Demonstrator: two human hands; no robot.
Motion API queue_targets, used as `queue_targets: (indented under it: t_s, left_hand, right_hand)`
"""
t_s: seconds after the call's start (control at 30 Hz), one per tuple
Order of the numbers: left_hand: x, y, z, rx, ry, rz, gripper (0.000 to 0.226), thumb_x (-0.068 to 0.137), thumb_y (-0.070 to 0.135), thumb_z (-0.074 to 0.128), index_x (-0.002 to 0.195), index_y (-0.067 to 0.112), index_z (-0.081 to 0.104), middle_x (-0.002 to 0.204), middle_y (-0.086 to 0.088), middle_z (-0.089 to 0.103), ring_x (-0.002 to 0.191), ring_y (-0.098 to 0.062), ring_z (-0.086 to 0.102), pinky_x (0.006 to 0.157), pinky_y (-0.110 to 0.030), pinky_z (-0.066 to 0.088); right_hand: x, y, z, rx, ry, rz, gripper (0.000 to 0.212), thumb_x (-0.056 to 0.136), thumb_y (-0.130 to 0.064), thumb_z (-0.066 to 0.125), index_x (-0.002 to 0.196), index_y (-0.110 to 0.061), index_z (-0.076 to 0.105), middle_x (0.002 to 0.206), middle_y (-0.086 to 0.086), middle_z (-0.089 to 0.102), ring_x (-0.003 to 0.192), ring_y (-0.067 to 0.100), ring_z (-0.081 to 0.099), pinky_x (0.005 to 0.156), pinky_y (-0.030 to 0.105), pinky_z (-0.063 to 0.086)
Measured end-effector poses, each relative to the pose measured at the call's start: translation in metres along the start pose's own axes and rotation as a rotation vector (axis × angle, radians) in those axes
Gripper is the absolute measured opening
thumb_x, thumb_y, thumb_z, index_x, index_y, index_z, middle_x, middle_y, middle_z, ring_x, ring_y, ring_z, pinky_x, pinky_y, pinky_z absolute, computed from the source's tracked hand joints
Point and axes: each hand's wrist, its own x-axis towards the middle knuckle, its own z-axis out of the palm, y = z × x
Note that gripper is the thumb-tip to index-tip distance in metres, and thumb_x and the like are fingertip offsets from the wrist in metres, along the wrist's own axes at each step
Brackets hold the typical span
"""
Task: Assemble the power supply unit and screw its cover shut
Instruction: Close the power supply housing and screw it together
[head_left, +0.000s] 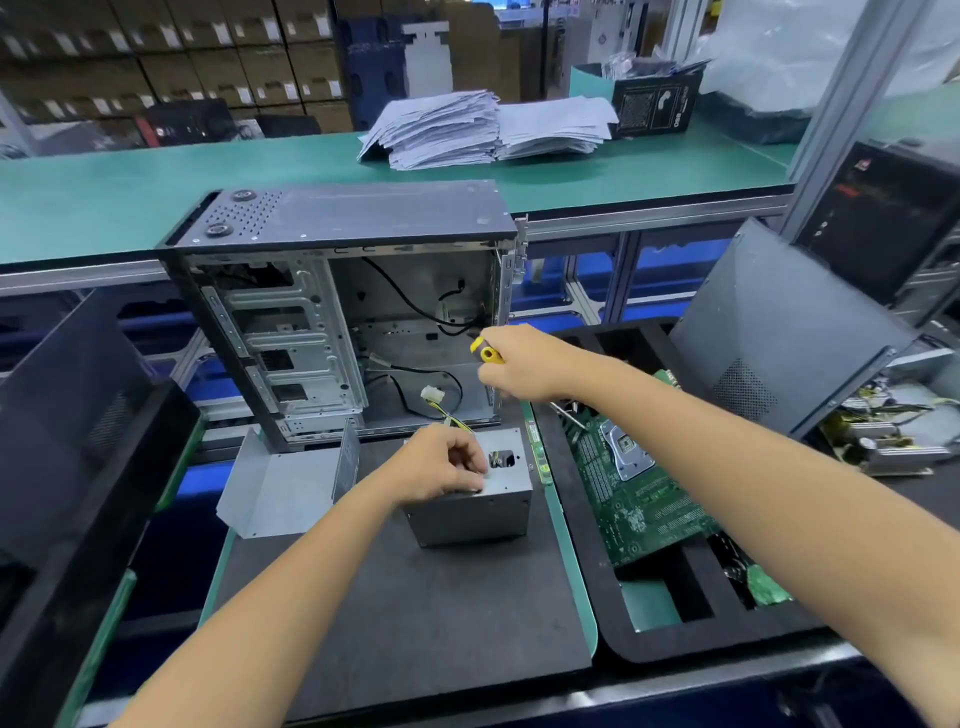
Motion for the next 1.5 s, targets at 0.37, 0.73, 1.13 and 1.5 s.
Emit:
queue_targets:
  t_s: [0.37, 0.73, 1.13, 1.5]
  left_hand:
    - [0.015, 0.008, -0.025, 0.409, -0.165, -0.230, 0.052, 0.065, 0.044, 0.085, 0.105, 0.020, 0.061, 0.100, -0.001, 0.068, 0.076, -0.009, 0.062, 0.067, -0.027, 0.051]
    - [-0.010, 0.019, 0.008, 0.636, -0.472, -0.122, 0.053, 0.063, 0.045, 0.085, 0.066, 0.016, 0.041, 0.057, 0.005, 0.041, 0.050, -0.012, 0.037, 0.042, -0.023, 0.027]
    - [-0.035, -0.001, 0.048, 0.859, -0.438, 0.001, 0.059, 0.070, 0.050, 0.077, 0.107, 0.009, 0.056, 0.101, -0.009, 0.065, 0.090, -0.029, 0.060, 0.079, -0.036, 0.052]
    - [-0.042, -0.026, 0.065, 1.052, -0.422, 0.150, 0.045, 0.075, 0.051, 0.069, 0.089, 0.010, 0.059, 0.083, -0.009, 0.062, 0.073, -0.029, 0.057, 0.057, -0.033, 0.038]
  right_hand:
    - [0.009, 0.053, 0.039, -0.081, -0.428, 0.046, 0.041, 0.084, -0.029, 0.070, 0.062, -0.013, 0.040, 0.064, 0.008, 0.042, 0.060, 0.022, 0.036, 0.059, 0.030, 0.031]
    - [-0.003, 0.020, 0.069, -0.169, -0.981, -0.025, 0.028, 0.074, -0.019, 0.081, 0.065, -0.010, 0.056, 0.062, 0.002, 0.062, 0.046, 0.016, 0.037, 0.045, 0.021, 0.029]
    - [-0.022, 0.011, 0.108, -0.359, -1.085, 0.023, 0.053, 0.075, -0.031, 0.081, 0.116, -0.002, 0.064, 0.073, 0.002, 0.059, 0.068, 0.020, 0.047, 0.053, 0.023, 0.040]
    - [0.008, 0.019, 0.086, -0.152, -0.800, 0.149, 0.023, 0.084, -0.017, 0.068, 0.067, -0.006, 0.056, 0.071, 0.005, 0.071, 0.044, 0.016, 0.040, 0.047, 0.022, 0.034]
